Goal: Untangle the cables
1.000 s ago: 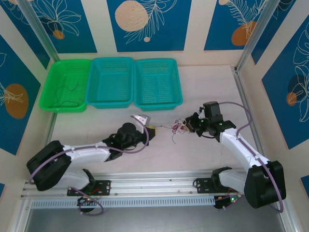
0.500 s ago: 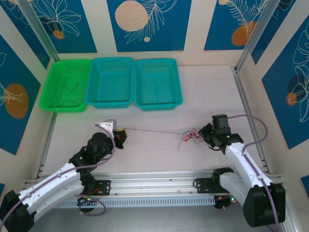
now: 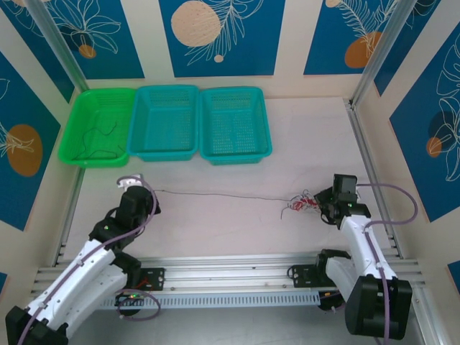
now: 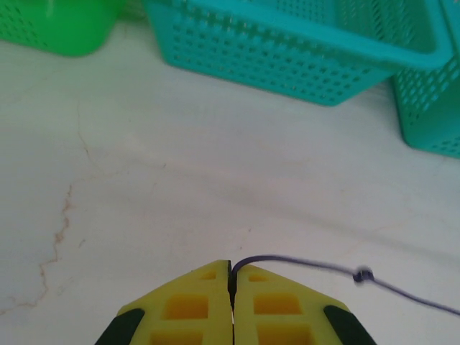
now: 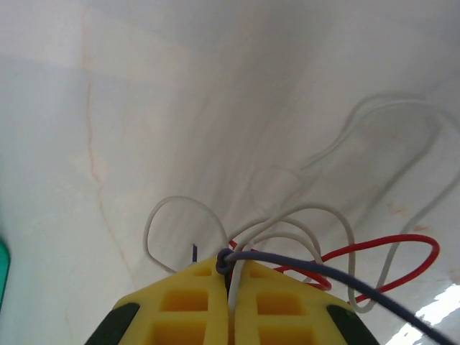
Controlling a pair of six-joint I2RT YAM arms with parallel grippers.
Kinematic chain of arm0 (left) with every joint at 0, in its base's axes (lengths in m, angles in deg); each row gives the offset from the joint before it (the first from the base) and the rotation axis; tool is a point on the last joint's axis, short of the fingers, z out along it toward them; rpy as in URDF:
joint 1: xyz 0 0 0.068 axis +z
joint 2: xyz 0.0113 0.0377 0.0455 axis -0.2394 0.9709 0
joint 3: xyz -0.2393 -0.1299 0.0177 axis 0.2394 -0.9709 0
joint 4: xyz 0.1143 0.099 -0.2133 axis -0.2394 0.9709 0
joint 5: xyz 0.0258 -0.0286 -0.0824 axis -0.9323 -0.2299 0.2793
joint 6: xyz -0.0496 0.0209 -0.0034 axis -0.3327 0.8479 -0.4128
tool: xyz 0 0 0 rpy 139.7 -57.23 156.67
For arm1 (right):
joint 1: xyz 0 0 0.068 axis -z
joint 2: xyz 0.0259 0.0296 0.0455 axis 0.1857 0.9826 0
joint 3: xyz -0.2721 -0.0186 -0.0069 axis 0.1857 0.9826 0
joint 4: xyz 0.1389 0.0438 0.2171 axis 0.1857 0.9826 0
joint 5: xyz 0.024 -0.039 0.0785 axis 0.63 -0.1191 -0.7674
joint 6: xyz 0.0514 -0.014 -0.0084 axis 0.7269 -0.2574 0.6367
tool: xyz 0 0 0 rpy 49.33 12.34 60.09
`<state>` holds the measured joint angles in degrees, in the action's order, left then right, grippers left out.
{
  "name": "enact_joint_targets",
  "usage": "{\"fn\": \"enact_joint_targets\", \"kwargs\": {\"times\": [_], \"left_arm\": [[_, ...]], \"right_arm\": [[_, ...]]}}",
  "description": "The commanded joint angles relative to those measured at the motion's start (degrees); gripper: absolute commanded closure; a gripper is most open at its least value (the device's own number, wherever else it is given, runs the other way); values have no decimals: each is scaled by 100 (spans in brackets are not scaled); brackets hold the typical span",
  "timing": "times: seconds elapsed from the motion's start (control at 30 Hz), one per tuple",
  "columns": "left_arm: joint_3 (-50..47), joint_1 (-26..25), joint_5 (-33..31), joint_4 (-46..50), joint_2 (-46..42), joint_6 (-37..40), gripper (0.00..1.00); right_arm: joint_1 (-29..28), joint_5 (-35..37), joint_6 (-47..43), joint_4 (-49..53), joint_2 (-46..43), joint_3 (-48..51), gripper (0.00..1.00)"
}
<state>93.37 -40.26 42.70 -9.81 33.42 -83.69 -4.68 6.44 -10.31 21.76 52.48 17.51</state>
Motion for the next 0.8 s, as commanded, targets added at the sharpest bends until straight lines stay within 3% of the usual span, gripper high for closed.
{"fn": "enact_joint_targets", "kwargs": {"times": [0.0,0.1,0.27,0.4,0.5,0.63,0.77], "left_arm": [[-347,75,719,-354,422,62,100],[-577,73,1528,-1204,789,395,99],[-629,67,2040,-1912,513,1005,45],[-506,-11,3101,-2668,307,1437,39],[-211,-425,3699,-3008,433,1849,30],[384,-1647,3489,-3035,966,3049,20],[1004,-2348,3072,-3330,2104,3853,18]], "right_arm": [[-320,-259,-264,-173,153,-140,100],[-650,-1034,-890,-543,183,-268,100],[-1268,-1255,-1186,-401,83,-761,100],[-1504,-1320,-1180,-332,171,-1138,100],[-1685,-1254,-1179,-263,277,-1403,100],[-1884,-1354,-1231,-230,377,-1687,100],[-2216,-1509,-1427,-185,501,-1959,100]]}}
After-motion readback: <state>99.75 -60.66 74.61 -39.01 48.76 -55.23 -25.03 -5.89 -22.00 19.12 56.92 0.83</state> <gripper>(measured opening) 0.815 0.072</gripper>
